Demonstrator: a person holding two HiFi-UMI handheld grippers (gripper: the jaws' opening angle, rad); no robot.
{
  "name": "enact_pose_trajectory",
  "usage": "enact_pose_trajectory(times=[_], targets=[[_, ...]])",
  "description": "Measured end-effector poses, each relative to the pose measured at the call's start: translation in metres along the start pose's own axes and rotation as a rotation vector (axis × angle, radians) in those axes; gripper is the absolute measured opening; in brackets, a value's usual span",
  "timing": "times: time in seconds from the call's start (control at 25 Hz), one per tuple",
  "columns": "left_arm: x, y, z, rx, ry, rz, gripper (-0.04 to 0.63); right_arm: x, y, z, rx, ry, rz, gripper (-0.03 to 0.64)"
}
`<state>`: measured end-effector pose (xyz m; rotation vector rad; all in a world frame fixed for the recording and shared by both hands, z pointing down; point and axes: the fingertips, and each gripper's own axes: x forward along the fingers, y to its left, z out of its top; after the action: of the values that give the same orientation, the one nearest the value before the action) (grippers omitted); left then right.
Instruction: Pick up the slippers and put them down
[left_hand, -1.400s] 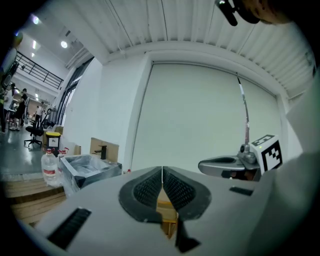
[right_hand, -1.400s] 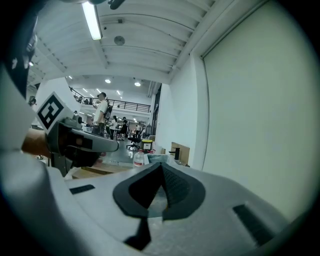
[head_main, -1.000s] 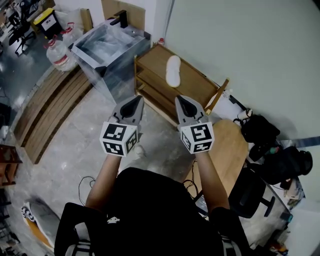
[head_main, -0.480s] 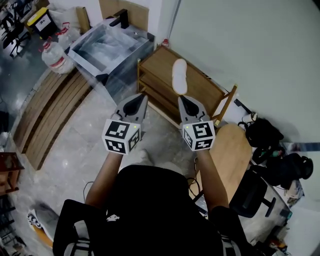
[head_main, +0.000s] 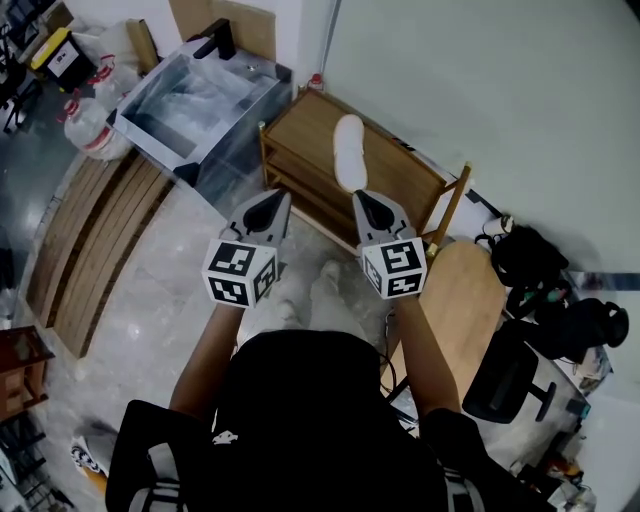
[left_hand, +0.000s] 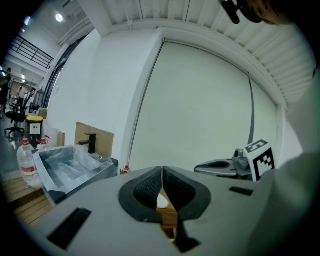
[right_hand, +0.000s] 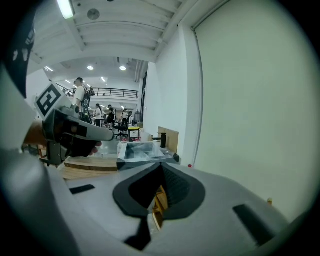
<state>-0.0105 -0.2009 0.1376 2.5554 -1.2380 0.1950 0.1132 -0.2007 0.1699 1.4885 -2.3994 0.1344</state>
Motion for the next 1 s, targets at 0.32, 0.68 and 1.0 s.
enact_pose_trajectory(times=[0.32,0.68,1.0], targets=[[0.068,0.022,-0.015,0.01,0.066,0.041,0.008,0.047,-0.048,-0.028,0.037,0.087,0.042,-0.009],[0.141,0.047,-0.038,-0.032,0.148,0.083,0.008,0.11,-0.093,-0.082,0.035,0.254,0.124,-0.009],[0.185,0.065,-0.082,-0.032,0.243,0.124,0.008,0.155,-0.115,-0.151,-0.108,0.467,0.202,-0.009]])
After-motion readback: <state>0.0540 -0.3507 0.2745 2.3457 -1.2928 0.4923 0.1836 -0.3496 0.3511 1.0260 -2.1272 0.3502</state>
